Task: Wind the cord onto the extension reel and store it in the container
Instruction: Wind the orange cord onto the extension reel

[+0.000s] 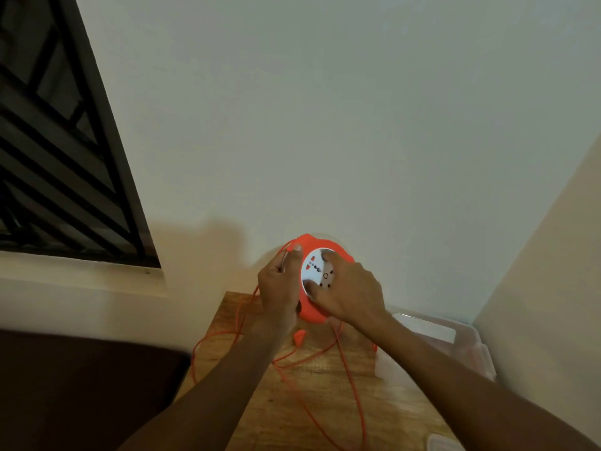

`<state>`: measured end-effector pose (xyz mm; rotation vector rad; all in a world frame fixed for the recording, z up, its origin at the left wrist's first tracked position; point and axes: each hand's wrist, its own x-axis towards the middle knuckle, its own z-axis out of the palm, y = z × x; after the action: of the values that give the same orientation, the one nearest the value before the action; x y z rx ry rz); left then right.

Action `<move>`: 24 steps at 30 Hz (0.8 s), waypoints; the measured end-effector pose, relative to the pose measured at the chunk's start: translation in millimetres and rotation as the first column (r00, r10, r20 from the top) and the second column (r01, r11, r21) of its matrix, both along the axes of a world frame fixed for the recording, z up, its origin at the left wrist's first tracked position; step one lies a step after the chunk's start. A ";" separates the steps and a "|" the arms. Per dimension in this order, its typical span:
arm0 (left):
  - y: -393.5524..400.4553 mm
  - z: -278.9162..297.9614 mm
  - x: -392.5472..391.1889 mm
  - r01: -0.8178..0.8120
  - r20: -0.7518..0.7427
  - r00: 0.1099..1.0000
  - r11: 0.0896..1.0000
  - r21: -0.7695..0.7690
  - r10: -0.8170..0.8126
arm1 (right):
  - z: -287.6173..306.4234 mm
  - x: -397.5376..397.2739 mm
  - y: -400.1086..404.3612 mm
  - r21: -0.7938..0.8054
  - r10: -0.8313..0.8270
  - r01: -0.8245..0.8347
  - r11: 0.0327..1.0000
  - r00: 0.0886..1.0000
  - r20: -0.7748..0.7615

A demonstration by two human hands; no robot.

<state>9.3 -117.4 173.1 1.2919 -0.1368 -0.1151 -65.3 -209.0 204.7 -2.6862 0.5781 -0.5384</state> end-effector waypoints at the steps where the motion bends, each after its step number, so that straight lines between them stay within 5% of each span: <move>1: -1.7 -1.0 -2.3 -0.032 0.020 0.999 0.999 0.025 0.031 | 0.3 0.5 2.5 0.255 -0.053 0.050 0.966 0.999 0.003; 3: -0.4 -3.5 -4.9 -0.040 0.023 0.999 0.998 0.041 0.039 | 0.4 0.6 5.3 0.691 -0.150 0.103 0.716 0.989 0.008; 5: 2.7 -5.5 -4.1 -0.013 -0.023 1.000 1.000 0.012 0.013 | -2.1 -3.2 5.6 0.872 -0.192 0.103 0.479 0.981 -0.010; 7: 5.6 -6.5 -1.5 0.031 -0.078 0.996 0.999 -0.006 -0.032 | -4.6 -8.9 4.1 0.879 -0.134 0.084 0.469 0.991 -0.023; 9: 7.0 -8.6 -0.5 0.079 -0.116 0.990 0.996 -0.030 -0.082 | -5.2 -15.0 2.8 0.702 -0.051 0.058 0.710 0.998 -0.031; 12: 11.1 -9.8 0.5 0.123 -0.159 0.979 0.991 -0.051 -0.130 | -1.5 -28.2 -5.6 0.101 0.036 -0.030 0.994 0.998 -0.058; 14: 15.4 -8.9 2.5 0.141 -0.151 0.978 0.989 -0.038 -0.145 | 2.0 -33.5 -14.7 -0.326 0.191 -0.216 0.920 0.976 -0.107; 16: 19.4 -7.3 4.9 0.168 -0.131 0.976 0.985 -0.031 -0.171 | 4.1 -34.8 -21.1 -0.505 0.392 -0.436 0.745 0.899 -0.197; 19: 22.2 -5.5 5.5 0.220 -0.084 0.972 0.975 0.009 -0.219 | 4.4 -32.1 -22.4 -0.579 0.486 -0.605 0.547 0.792 -0.370; 24: 21.7 -8.0 6.1 0.312 0.001 0.950 0.948 0.069 -0.313 | 10.7 -29.0 -21.6 -0.624 0.413 -0.663 0.414 0.748 -0.520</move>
<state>15.4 -95.6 165.1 1.3318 -0.3514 -0.3864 -94.3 -230.6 215.4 -3.5392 -0.7303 -0.2009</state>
